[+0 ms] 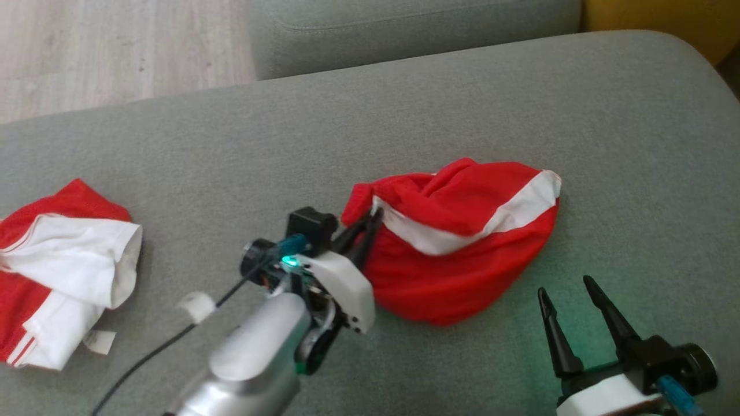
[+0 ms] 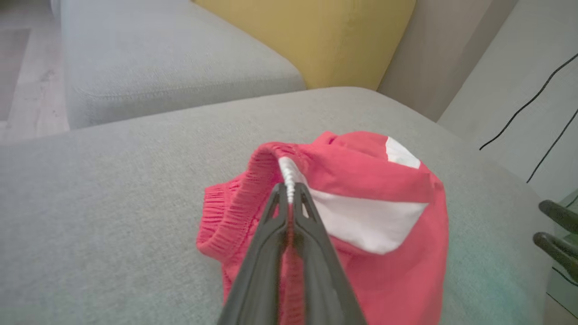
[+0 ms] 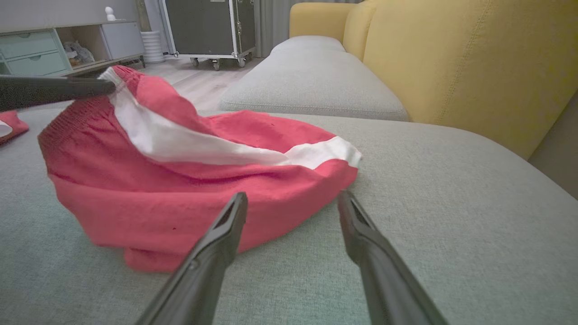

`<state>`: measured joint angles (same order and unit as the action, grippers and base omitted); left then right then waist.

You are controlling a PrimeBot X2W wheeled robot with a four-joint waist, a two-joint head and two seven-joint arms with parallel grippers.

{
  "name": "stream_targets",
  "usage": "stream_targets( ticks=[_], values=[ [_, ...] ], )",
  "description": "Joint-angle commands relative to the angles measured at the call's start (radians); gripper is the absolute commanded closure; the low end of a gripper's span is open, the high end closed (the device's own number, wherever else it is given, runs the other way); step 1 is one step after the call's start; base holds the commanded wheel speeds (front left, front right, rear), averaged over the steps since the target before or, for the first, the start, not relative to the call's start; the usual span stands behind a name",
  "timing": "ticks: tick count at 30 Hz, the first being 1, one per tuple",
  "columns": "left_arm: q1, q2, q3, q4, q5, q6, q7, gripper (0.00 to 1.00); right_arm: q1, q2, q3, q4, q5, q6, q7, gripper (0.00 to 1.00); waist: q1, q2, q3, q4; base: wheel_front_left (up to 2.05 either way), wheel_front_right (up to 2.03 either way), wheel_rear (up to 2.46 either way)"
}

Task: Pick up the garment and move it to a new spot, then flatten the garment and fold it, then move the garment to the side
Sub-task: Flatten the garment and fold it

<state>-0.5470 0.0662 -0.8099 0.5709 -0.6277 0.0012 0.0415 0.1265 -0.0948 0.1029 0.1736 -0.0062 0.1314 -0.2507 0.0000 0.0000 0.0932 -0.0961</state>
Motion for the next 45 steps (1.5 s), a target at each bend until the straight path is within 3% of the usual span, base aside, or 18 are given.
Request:
stream_targets(
  ticks=[1,7,8,13,21,26,31,39,41,45],
  values=[
    [-0.025,0.049,0.047,-0.061,0.004,0.015,-0.029,1.00,-0.041,-0.028,0.029,-0.029,0.020,-0.001,-0.011,0.00,0.0000,0.0000,-0.008,0.012,0.00,0.00,0.00],
    [0.047,0.196,0.100,-0.205,0.010,0.066,-0.045,1.00,-0.073,-0.061,0.056,-0.006,0.098,-0.001,-0.011,0.00,0.0000,0.0000,-0.016,0.044,0.00,0.00,0.00],
    [0.047,0.196,0.100,-0.205,0.010,0.066,-0.045,1.00,-0.073,-0.061,0.056,-0.006,0.098,-0.001,-0.011,0.00,0.0000,0.0000,-0.016,0.044,0.00,0.00,0.00],
    [0.085,0.307,0.149,-0.307,0.002,0.103,-0.015,1.00,-0.137,-0.100,0.084,0.040,0.196,-0.001,-0.011,0.00,0.0000,0.0000,0.003,0.065,0.00,0.00,0.00],
    [0.074,0.415,0.196,-0.377,0.000,0.116,0.015,1.00,-0.380,-0.211,0.235,0.245,0.468,-0.001,-0.011,0.00,0.0000,0.0000,0.064,0.086,0.00,0.00,0.00],
    [0.062,0.423,0.194,-0.388,0.002,0.113,0.021,1.00,-0.527,-0.240,0.374,0.353,0.680,-0.001,0.055,0.00,0.0000,0.0000,0.087,0.099,0.00,0.00,0.00],
    [0.044,0.408,0.183,-0.382,0.003,0.108,0.022,1.00,-0.584,-0.284,0.473,0.376,0.928,-0.001,0.151,0.00,0.0000,0.0000,0.106,0.128,0.00,0.00,0.00],
    [0.022,0.385,0.166,-0.357,0.006,0.098,0.013,1.00,-0.612,-0.342,0.598,0.370,1.120,-0.001,0.198,0.00,0.0000,0.0000,0.120,0.153,0.00,0.00,0.00],
    [0.021,0.383,0.164,-0.352,0.005,0.096,0.012,1.00,-0.619,-0.348,0.622,0.363,1.156,-0.001,0.195,0.10,0.0000,0.0000,0.119,0.154,0.00,0.00,0.00],
    [0.024,0.383,0.162,-0.341,0.003,0.095,0.007,1.00,-0.629,-0.359,0.673,0.356,1.192,-0.001,0.177,0.48,0.0000,0.0000,0.109,0.151,0.00,0.00,0.00]
  ],
)
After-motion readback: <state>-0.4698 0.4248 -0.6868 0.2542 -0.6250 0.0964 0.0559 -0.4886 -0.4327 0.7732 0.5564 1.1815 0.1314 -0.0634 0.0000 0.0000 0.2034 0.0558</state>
